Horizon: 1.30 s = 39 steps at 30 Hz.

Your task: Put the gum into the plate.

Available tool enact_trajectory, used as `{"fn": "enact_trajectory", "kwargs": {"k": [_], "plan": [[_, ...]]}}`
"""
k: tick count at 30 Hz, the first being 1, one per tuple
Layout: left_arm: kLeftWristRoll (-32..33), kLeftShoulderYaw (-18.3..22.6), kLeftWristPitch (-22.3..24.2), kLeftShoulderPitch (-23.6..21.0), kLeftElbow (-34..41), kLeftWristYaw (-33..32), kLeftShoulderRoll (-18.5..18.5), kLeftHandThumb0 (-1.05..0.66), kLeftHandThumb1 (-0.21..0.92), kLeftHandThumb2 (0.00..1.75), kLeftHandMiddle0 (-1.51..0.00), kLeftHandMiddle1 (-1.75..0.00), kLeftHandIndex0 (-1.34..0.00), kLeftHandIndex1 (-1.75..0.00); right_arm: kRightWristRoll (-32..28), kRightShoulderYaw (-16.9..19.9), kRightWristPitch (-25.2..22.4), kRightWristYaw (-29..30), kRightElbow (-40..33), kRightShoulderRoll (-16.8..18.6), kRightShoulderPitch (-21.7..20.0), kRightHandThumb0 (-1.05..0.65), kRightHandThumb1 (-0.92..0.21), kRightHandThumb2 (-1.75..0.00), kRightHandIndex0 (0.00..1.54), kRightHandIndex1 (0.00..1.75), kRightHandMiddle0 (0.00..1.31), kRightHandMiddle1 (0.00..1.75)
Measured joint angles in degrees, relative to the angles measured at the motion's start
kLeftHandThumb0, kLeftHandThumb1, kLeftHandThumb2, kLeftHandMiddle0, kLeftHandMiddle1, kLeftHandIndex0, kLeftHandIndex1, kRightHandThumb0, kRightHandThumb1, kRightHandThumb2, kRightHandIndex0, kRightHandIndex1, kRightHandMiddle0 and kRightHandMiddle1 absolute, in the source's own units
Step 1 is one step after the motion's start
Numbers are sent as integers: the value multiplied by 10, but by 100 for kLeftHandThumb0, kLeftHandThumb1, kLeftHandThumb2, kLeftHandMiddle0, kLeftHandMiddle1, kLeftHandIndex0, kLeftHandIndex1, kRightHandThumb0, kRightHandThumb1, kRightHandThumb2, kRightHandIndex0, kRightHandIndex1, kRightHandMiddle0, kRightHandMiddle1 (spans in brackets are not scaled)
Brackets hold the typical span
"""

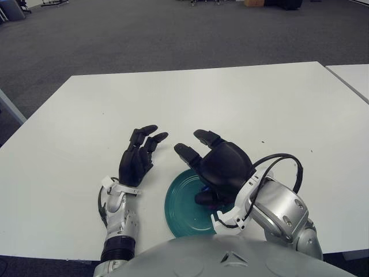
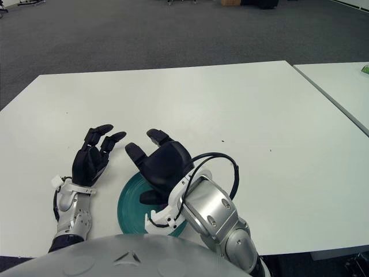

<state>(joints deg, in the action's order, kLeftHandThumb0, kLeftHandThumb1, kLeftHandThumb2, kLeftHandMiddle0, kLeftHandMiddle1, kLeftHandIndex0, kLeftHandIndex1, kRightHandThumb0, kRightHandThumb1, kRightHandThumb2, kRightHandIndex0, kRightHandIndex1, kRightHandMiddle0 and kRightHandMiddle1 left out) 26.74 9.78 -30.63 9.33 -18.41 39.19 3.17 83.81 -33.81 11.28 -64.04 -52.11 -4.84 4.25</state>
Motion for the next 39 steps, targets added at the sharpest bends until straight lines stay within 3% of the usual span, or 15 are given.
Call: {"fn": "enact_trajectory", "kwargs": {"k": [23,39], "plan": [[-2,8,12,2,0,2,2,-95,92,70,-17,-102,-5,-126,-2,-4,0,-7,6,3,-8,-105,-92,-110,2,0,0,0],[-26,-10,1,29,30,-6,14,-95,92,70,-17,-102,-5,-126,-21,31,0,-8,-29,-31,18,-105,-92,-110,2,0,0,0]]}}
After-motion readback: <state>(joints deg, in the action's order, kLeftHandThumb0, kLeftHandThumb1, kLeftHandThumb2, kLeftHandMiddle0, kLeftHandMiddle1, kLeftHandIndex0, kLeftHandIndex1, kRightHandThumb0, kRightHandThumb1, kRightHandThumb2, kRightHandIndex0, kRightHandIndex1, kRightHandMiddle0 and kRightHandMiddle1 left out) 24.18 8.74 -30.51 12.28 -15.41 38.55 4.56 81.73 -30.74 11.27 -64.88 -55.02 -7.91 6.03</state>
